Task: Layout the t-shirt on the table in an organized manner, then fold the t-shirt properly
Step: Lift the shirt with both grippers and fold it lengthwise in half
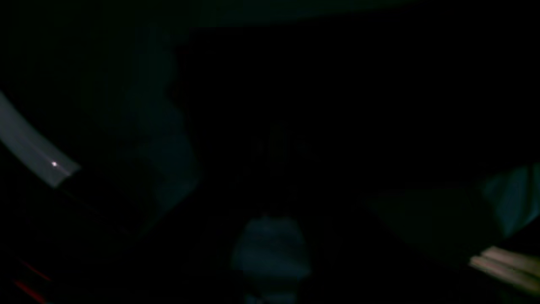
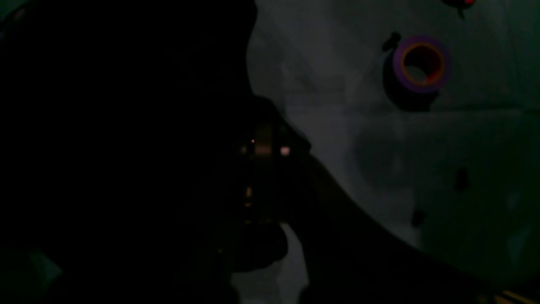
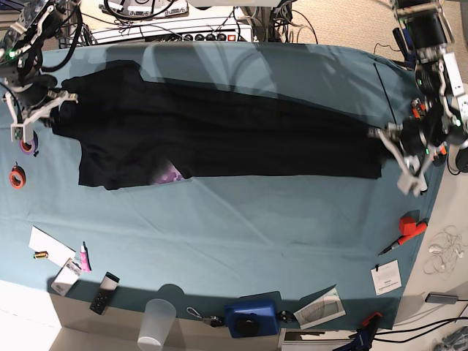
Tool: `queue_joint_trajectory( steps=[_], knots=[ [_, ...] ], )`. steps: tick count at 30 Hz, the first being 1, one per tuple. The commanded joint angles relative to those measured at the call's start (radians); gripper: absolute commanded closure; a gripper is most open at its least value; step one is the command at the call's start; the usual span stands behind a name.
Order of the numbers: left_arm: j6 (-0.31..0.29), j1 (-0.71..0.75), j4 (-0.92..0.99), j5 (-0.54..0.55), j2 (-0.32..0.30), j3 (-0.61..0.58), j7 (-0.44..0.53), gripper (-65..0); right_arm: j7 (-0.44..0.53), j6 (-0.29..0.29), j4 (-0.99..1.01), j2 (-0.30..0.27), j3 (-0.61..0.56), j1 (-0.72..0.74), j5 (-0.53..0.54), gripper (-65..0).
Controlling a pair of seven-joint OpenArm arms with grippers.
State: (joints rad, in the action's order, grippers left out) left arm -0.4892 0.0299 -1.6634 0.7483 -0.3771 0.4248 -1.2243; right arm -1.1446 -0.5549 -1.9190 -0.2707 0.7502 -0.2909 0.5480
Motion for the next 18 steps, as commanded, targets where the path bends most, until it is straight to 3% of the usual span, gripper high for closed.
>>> queue_joint_trajectory(
  steps=[1,3,5,7,10,16,18],
  knots=[
    [-0.014,-0.008,-0.017,0.014,-0.016,0.005,0.014,-5.1,0.020,-0.002,-0.018,-0.018,0.008,0.006,0.002,0.0],
    [-0.028,-0.005,-0.017,0.014,-0.016,0.005,0.015,-18.3,-0.003,-0.003,-0.018,-0.018,0.008,0.006,0.003,0.0],
    [-0.027,-0.005,-0.017,0.014,-0.016,0.005,0.031,-27.1,-0.045,-0.010,-0.018,-0.021,0.008,0.005,0.028,0.0],
    [-0.023,-0.005,-0.017,0.014,-0.016,0.005,0.060,-28.6,-0.083,-0.056,-0.018,-0.023,0.008,0.005,0.064,-3.0],
    [-0.023,-0.005,-0.017,0.015,-0.016,0.005,0.066,-28.6,-0.081,-0.062,-0.018,-0.023,0.008,0.003,0.073,-15.7],
    [-0.023,-0.005,-0.002,0.021,0.029,0.003,0.066,-28.6,-0.079,-0.060,-0.018,-0.023,0.008,0.003,0.073,-16.2],
    [0.007,-0.005,0.025,-0.010,0.054,0.003,0.066,-28.6,-0.079,-0.058,-0.018,-0.023,0.008,0.003,0.073,-16.2]
  ],
)
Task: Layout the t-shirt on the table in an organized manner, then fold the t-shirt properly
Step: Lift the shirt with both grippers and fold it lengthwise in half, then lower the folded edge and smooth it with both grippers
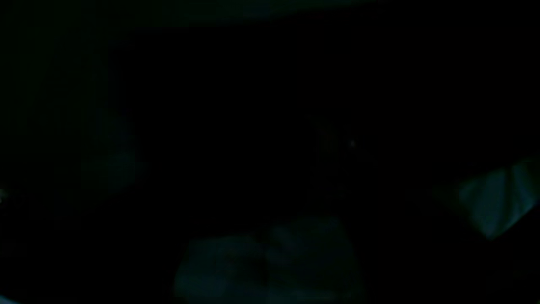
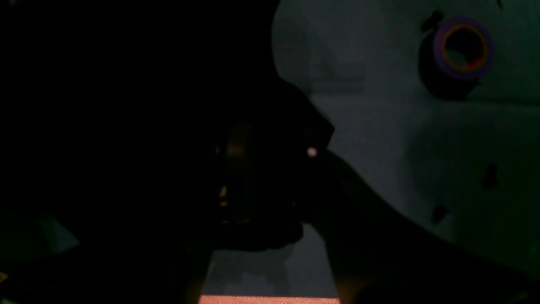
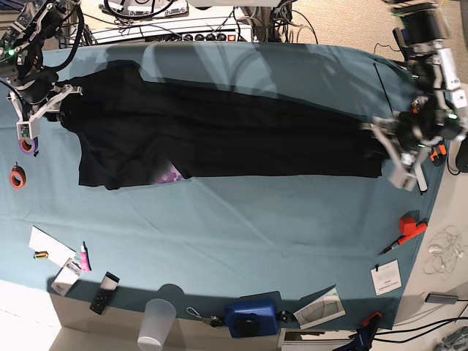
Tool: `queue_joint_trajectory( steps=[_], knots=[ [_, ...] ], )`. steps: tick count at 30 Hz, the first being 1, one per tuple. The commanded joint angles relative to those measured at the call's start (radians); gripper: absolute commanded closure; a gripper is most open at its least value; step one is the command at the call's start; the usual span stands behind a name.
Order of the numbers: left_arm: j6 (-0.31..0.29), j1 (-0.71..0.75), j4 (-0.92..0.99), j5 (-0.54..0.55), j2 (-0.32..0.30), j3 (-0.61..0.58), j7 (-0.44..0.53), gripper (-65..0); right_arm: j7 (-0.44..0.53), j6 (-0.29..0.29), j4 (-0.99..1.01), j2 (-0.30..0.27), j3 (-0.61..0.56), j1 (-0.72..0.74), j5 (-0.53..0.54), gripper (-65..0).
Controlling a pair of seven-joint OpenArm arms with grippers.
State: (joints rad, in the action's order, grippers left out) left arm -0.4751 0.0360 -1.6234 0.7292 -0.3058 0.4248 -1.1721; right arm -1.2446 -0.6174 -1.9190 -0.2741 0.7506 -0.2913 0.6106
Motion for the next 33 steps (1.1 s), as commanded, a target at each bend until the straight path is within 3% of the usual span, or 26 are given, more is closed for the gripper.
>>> queue_joint_trajectory(
  steps=[1,4,10,15,18,20,21,27,33],
  knots=[
    [0.018,-0.012,-0.002,-0.016,-0.009,0.003,0.014,-28.6,0.021,0.005,-0.018,-0.020,0.008,0.003,0.010,-16.2],
    [0.093,-0.012,0.033,-0.038,-0.008,0.003,0.012,-28.6,0.021,0.005,-0.018,-0.020,0.008,0.003,0.010,-16.2],
    [0.139,-0.012,0.087,-0.026,0.018,0.003,-0.017,-27.9,0.025,0.005,-0.018,-0.020,0.008,0.004,0.010,-16.2],
    [0.084,-0.011,0.159,0.062,0.045,0.003,-0.066,-17.1,0.033,0.005,-0.018,-0.020,0.008,0.006,0.010,-16.2],
    [0.091,-0.014,0.161,0.089,0.040,0.003,-0.065,-9.1,0.041,0.005,-0.018,-0.020,0.008,0.006,0.010,-16.2],
    [0.101,-0.020,0.159,0.095,0.026,0.003,-0.064,-0.7,0.041,0.005,-0.018,-0.020,0.008,0.006,0.010,-16.1],
    [0.101,-0.024,0.159,0.095,0.016,0.003,-0.064,0.0,0.042,0.005,-0.018,-0.020,0.008,0.006,0.010,-16.1],
    [0.098,-0.066,0.153,0.094,-0.078,0.003,-0.060,0.0,0.155,0.005,-0.018,-0.020,0.010,0.006,0.013,-16.1],
    [0.097,-0.092,0.152,0.102,-0.164,0.003,-0.060,0.0,0.168,0.005,-0.018,-0.020,0.010,0.006,0.063,-16.1]
  ],
)
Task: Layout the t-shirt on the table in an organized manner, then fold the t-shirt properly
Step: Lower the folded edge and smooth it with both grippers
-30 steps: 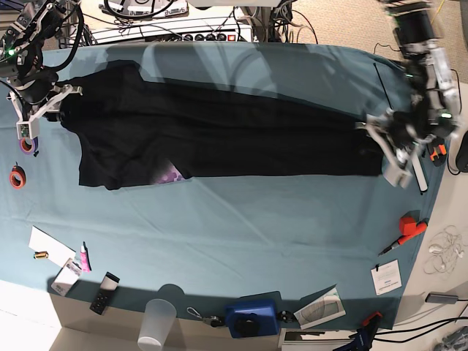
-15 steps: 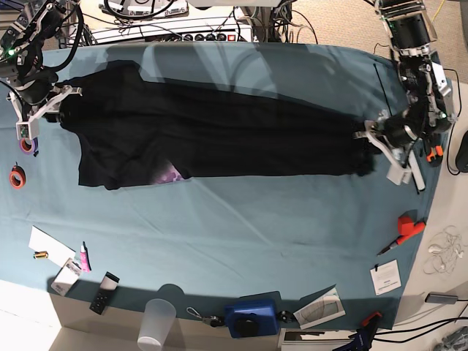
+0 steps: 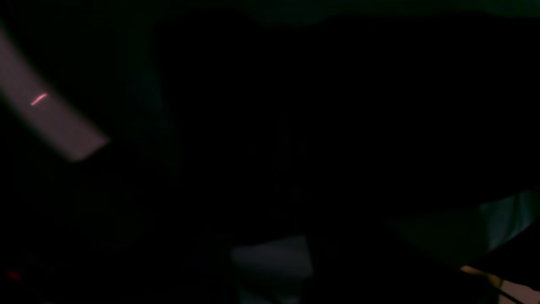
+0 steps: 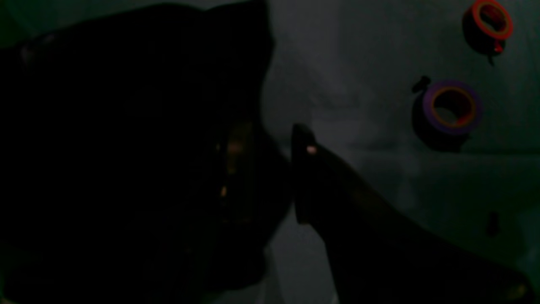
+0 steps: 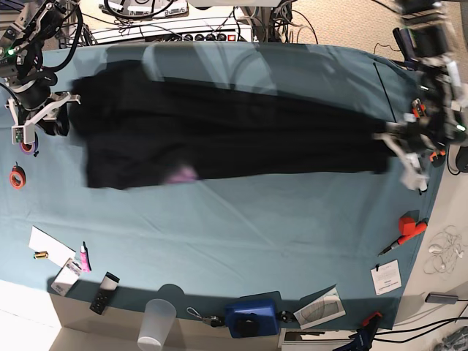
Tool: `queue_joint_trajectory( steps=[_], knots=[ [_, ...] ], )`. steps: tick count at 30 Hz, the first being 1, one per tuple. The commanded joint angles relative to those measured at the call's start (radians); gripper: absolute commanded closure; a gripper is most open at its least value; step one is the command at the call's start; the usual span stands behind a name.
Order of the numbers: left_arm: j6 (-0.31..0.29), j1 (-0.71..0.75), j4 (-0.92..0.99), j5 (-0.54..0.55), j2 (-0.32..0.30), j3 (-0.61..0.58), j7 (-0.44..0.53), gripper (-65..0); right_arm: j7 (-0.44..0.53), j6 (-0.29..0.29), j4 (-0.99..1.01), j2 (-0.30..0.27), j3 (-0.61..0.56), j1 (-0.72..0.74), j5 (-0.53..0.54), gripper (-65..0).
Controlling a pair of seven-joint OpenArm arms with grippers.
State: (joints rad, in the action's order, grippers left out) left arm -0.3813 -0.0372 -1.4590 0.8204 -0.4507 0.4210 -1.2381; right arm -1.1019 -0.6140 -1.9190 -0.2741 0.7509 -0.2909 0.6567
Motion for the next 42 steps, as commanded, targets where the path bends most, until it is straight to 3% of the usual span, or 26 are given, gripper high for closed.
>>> queue_joint_trajectory(
  steps=[1,6,10,14,17,20,24,27,29,33,37,40,42],
  knots=[
    [0.003,-0.018,-0.014,0.022,-0.028,0.007,0.004,0.0,0.025,0.002,-0.018,-0.020,0.010,0.006,0.016,-16.1],
    [-0.014,-0.018,-0.033,0.083,-0.048,0.007,-0.017,0.0,0.025,0.001,-0.018,-0.020,0.010,0.006,0.016,-16.1],
    [-0.090,-0.011,-0.123,0.164,-0.048,0.007,-0.048,0.0,0.029,0.001,-0.018,-0.019,0.010,0.006,0.016,-16.1],
    [-0.118,0.030,-0.262,0.160,-0.047,0.007,-0.042,0.0,0.029,0.002,-0.018,-0.019,0.010,0.006,0.016,-16.1],
    [-0.098,0.074,-0.314,0.079,-0.039,0.007,0.006,0.0,0.029,0.002,-0.018,-0.020,0.010,0.006,0.016,-16.1],
    [-0.016,0.087,-0.296,-0.031,-0.028,0.007,0.066,0.0,0.030,0.002,-0.018,-0.019,0.010,0.006,0.016,-16.1],
    [-0.013,0.087,-0.250,-0.140,-0.029,0.007,0.135,0.0,0.037,0.002,-0.018,-0.019,0.010,0.006,0.017,-16.1],
    [-0.031,0.090,-0.242,-0.190,-0.029,0.007,0.140,-19.9,0.036,0.002,-0.018,-0.019,0.010,0.006,0.016,-16.1],
    [-0.030,0.094,-0.242,-0.190,-0.028,0.007,0.140,-28.7,0.036,0.002,-0.018,-0.020,0.010,0.006,0.016,-16.1],
    [-0.006,0.098,-0.243,-0.189,-0.008,0.007,0.165,-30.0,0.036,0.002,-0.018,-0.020,0.010,0.006,0.016,-16.2],
    [-0.026,0.098,-0.243,-0.212,0.053,0.007,0.215,-30.1,0.037,0.002,-0.018,-0.020,0.010,0.006,0.016,-16.1],
    [-0.084,0.098,-0.242,-0.412,0.092,0.007,0.289,-33.9,0.037,0.002,-0.018,-0.020,0.010,0.006,0.016,-16.1],
    [-0.088,0.101,-0.240,-0.519,0.101,0.004,0.306,-38.3,0.037,0.002,-0.018,-0.020,0.010,0.006,0.016,-16.1]
  ],
)
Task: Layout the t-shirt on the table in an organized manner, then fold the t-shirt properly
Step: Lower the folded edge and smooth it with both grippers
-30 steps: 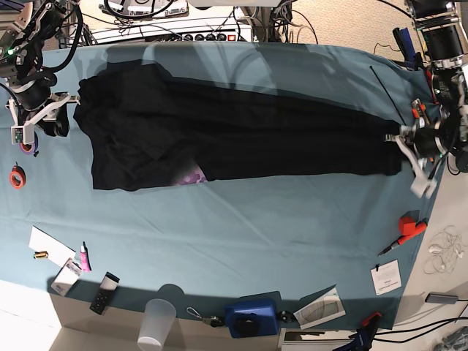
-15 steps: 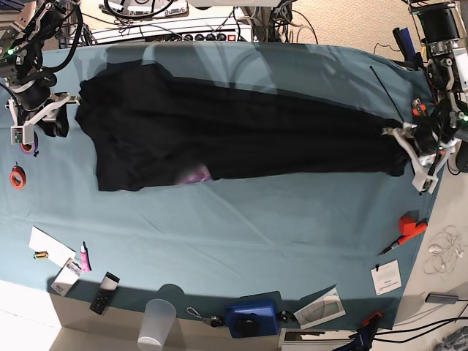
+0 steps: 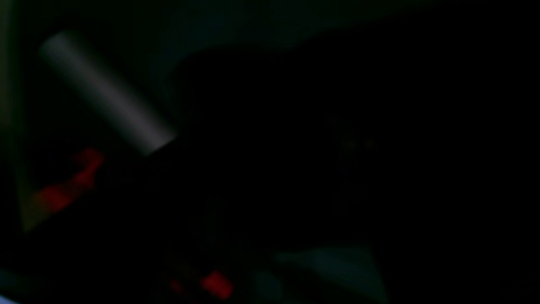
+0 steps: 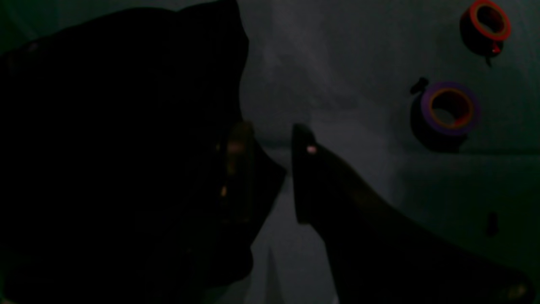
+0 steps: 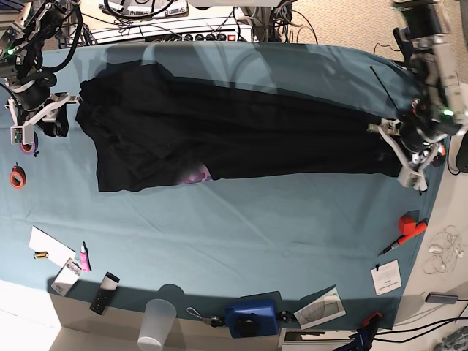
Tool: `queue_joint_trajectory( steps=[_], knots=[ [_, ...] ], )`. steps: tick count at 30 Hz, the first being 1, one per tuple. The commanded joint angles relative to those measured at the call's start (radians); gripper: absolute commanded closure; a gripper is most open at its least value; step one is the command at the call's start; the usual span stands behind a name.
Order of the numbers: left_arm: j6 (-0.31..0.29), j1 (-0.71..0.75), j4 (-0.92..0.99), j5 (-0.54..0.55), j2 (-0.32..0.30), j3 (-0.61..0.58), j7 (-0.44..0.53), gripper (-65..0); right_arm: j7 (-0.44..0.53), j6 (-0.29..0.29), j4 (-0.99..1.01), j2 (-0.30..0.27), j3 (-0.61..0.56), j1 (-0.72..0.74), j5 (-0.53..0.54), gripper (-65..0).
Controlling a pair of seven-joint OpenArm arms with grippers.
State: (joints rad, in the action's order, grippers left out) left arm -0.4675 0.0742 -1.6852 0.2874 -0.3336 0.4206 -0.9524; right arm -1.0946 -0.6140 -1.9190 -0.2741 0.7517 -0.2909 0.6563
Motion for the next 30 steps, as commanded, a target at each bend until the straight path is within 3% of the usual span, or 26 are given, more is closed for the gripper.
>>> queue_joint_trajectory(
  steps=[1,8,14,18,23,30],
  knots=[
    [0.001,-0.007,-0.011,0.009,-0.021,-0.002,0.023,-39.3,0.029,0.002,-0.018,-0.020,0.009,0.006,0.015,-16.1],
    [0.010,-0.005,0.058,-0.017,-0.020,-0.128,0.050,-39.3,0.032,0.002,-0.018,-0.020,0.009,0.006,0.017,-16.1],
    [0.243,-0.011,0.165,-0.197,-0.021,-0.223,0.106,-39.4,0.020,0.002,-0.018,-0.020,0.009,0.006,0.016,-16.1],
    [0.270,-0.011,0.199,-0.204,-0.021,-0.222,-0.024,-39.3,0.018,0.002,-0.018,-0.020,0.009,0.006,0.013,-16.1],
    [0.240,-0.011,0.198,-0.106,-0.021,-0.221,-0.222,-36.4,0.032,0.002,-0.018,-0.020,0.009,0.006,0.014,-16.1],
    [0.230,-0.047,0.195,0.157,-0.021,-0.221,-0.321,-17.8,0.032,0.002,-0.018,-0.020,0.009,0.006,0.013,-16.1]
  ],
)
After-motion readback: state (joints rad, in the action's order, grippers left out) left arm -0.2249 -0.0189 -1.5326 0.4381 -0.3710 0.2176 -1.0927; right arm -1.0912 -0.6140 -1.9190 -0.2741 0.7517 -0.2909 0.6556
